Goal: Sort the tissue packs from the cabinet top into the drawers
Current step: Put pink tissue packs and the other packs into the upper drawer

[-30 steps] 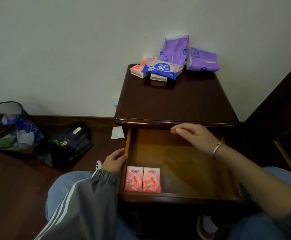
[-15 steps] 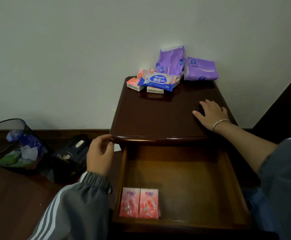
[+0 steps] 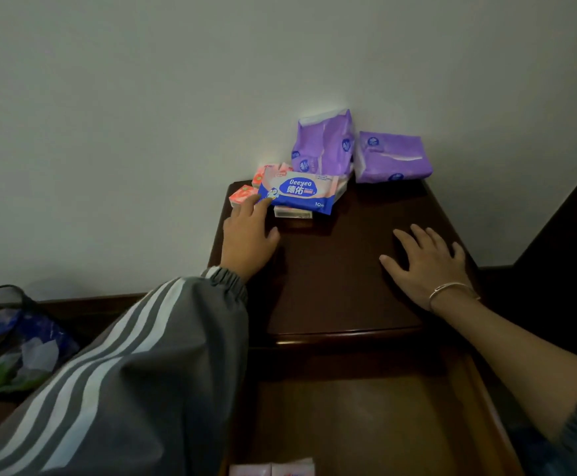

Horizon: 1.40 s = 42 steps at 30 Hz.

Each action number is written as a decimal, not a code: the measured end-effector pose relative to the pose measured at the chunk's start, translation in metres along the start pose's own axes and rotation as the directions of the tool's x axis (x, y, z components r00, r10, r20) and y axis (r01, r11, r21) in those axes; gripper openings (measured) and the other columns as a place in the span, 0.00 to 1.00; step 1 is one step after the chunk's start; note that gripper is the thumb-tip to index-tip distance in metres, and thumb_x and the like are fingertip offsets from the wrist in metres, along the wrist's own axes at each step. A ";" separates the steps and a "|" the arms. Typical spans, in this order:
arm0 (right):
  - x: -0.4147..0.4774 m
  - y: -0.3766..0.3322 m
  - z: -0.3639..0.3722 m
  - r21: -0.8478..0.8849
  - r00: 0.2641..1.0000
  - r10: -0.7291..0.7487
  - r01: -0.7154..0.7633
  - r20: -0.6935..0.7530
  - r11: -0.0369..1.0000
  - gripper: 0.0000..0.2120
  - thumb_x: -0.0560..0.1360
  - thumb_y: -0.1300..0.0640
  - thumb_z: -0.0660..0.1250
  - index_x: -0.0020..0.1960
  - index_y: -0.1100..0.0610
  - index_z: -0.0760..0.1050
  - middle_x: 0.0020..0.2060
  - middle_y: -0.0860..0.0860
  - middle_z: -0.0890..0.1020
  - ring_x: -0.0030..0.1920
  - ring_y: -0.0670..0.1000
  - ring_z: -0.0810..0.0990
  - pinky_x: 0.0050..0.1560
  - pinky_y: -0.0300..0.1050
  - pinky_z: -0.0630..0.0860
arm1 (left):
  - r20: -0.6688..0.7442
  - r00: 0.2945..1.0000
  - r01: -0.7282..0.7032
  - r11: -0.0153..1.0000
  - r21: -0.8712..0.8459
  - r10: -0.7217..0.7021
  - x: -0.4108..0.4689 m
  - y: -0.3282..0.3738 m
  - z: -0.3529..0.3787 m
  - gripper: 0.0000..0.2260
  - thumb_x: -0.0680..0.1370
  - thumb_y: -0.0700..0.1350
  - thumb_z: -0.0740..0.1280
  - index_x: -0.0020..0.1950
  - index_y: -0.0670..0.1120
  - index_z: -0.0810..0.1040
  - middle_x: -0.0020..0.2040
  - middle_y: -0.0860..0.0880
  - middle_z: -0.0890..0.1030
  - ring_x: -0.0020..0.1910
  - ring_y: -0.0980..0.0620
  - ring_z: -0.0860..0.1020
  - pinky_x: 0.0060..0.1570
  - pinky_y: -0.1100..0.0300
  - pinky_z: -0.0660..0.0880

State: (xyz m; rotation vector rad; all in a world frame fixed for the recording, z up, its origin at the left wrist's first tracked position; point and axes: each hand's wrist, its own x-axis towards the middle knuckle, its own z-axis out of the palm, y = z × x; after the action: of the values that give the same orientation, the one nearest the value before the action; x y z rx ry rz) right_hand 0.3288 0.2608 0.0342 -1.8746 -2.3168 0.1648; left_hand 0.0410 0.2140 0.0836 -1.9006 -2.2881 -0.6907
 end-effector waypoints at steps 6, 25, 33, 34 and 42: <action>-0.001 -0.001 0.002 0.017 0.999 0.007 -0.007 -0.039 1.000 0.32 0.72 0.31 0.47 0.73 0.42 0.56 0.75 0.47 0.58 0.76 0.51 0.53 0.72 0.60 0.50 | 0.149 0.975 -0.197 0.954 0.227 0.166 0.050 0.002 0.025 0.30 0.77 0.53 0.65 0.76 0.49 0.60 0.78 0.47 0.59 0.76 0.41 0.54 0.73 0.42 0.54; -0.009 0.000 -0.017 0.502 0.972 0.159 -0.051 -0.175 0.864 0.21 0.80 0.44 0.50 0.69 0.50 0.67 0.71 0.49 0.68 0.73 0.50 0.61 0.74 0.61 0.50 | -0.165 0.751 -0.520 0.726 0.450 0.640 0.000 0.051 -0.018 0.11 0.69 0.39 0.71 0.50 0.39 0.83 0.40 0.44 0.85 0.33 0.45 0.83 0.30 0.58 0.76; -0.009 0.001 -0.024 0.651 0.969 0.177 -0.024 -0.171 0.759 0.20 0.80 0.48 0.54 0.69 0.54 0.69 0.69 0.51 0.71 0.72 0.52 0.65 0.73 0.58 0.57 | 0.170 0.755 -0.643 0.665 0.379 0.633 -0.061 0.097 0.007 0.11 0.72 0.51 0.71 0.48 0.45 0.83 0.41 0.48 0.84 0.37 0.52 0.82 0.35 0.60 0.77; -0.009 0.000 -0.022 0.588 0.975 0.148 -0.024 -0.163 0.808 0.22 0.79 0.46 0.55 0.70 0.52 0.68 0.70 0.51 0.70 0.73 0.51 0.64 0.73 0.58 0.55 | 0.180 0.793 -0.608 0.741 0.285 0.582 -0.058 0.096 0.007 0.12 0.76 0.53 0.66 0.50 0.46 0.82 0.45 0.48 0.84 0.42 0.49 0.82 0.41 0.57 0.76; -0.001 -0.001 -0.008 0.202 0.996 0.053 -0.039 -0.068 0.979 0.33 0.73 0.32 0.55 0.72 0.47 0.62 0.73 0.47 0.64 0.74 0.48 0.59 0.72 0.61 0.51 | -0.131 0.990 -0.052 0.999 0.011 0.053 0.012 0.005 -0.009 0.16 0.78 0.50 0.63 0.60 0.41 0.77 0.57 0.41 0.78 0.55 0.40 0.76 0.53 0.49 0.71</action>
State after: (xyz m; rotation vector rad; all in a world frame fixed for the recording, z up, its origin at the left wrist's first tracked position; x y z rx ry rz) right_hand 0.3298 0.2591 0.0419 -1.8046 -2.1227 0.3166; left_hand 0.0414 0.2215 0.0974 -1.8457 -2.1504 -0.7747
